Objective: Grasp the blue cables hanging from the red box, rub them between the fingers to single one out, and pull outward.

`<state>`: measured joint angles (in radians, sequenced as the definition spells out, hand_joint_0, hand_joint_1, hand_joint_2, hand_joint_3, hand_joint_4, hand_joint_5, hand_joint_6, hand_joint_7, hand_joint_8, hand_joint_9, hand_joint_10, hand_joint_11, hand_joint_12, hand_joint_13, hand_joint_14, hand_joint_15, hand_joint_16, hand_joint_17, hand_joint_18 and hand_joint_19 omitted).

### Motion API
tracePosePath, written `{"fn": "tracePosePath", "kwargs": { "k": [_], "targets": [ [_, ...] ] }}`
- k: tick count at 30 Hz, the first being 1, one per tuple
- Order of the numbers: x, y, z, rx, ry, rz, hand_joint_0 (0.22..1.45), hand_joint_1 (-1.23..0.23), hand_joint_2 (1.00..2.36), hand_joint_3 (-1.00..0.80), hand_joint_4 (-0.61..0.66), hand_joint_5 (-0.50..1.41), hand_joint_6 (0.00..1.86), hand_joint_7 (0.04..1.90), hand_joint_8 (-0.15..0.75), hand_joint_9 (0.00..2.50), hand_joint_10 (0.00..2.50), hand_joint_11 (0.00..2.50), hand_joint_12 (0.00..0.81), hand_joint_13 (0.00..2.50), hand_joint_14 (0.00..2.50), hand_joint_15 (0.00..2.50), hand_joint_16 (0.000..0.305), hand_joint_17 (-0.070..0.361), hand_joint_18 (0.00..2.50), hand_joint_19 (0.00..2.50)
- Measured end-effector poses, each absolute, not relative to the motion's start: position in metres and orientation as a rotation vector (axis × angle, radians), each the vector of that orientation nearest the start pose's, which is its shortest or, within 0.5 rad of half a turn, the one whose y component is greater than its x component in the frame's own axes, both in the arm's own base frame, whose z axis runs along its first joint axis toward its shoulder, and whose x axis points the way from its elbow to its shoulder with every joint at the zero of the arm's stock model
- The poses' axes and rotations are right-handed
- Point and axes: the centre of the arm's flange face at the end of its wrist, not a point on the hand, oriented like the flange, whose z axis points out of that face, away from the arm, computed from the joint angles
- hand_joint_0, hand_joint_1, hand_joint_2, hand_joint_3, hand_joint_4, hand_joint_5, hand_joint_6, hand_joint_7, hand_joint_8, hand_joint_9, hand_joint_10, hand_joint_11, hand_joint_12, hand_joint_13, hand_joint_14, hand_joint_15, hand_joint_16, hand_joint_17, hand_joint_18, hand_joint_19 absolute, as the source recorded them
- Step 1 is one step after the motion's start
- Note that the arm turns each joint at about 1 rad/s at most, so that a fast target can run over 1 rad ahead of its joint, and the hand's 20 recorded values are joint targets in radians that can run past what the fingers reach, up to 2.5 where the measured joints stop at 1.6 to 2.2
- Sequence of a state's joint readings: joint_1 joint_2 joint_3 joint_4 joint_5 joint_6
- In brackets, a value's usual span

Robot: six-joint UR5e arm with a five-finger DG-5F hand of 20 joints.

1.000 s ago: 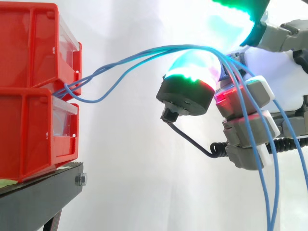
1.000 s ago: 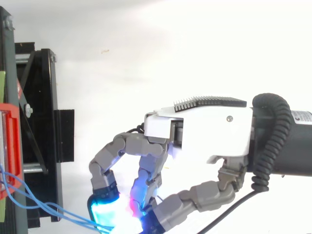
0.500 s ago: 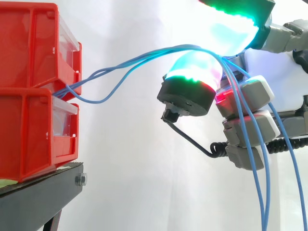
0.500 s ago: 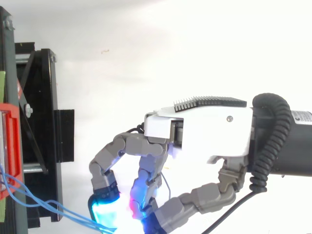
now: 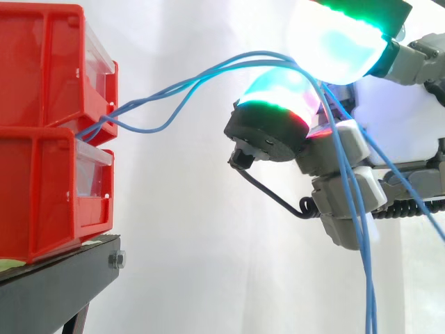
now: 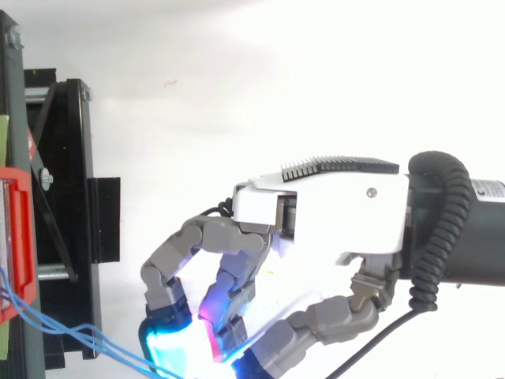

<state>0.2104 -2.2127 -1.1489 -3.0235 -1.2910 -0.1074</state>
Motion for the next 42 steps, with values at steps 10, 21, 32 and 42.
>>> {"fn": "tracePosePath", "kwargs": {
  "k": [10, 21, 32, 42],
  "targets": [
    [0.7399, -0.0066, 0.3085, 1.214, 1.294, 1.014, 0.53, -0.87, 1.0, -0.5, 0.04, -0.12, 0.94, 0.92, 0.327, 1.18, 0.02, 0.82, 0.394, 1.16, 0.02, 0.73, 0.052, 0.117, 1.06, 0.65],
    [0.7399, -0.0065, 0.3085, 1.214, 1.295, 1.015, 0.59, -0.77, 1.01, -0.39, 0.06, -0.1, 0.89, 1.05, 0.341, 1.28, 0.02, 0.8, 0.389, 1.21, 0.02, 0.75, 0.051, 0.114, 1.08, 0.7],
    [0.7399, -0.0066, 0.3086, 1.214, 1.294, 1.014, 0.6, -0.84, 1.01, -0.26, -0.01, -0.09, 0.89, 0.97, 0.327, 1.25, 0.01, 0.59, 0.4, 1.26, 0.02, 0.67, 0.056, 0.126, 1.15, 0.64],
    [0.7399, -0.0067, 0.3087, 1.214, 1.294, 1.014, 0.53, -0.81, 1.0, -0.45, 0.08, -0.1, 0.87, 1.01, 0.344, 1.25, 0.02, 0.68, 0.401, 1.23, 0.02, 0.7, 0.053, 0.119, 1.1, 0.67]
  ]
}}
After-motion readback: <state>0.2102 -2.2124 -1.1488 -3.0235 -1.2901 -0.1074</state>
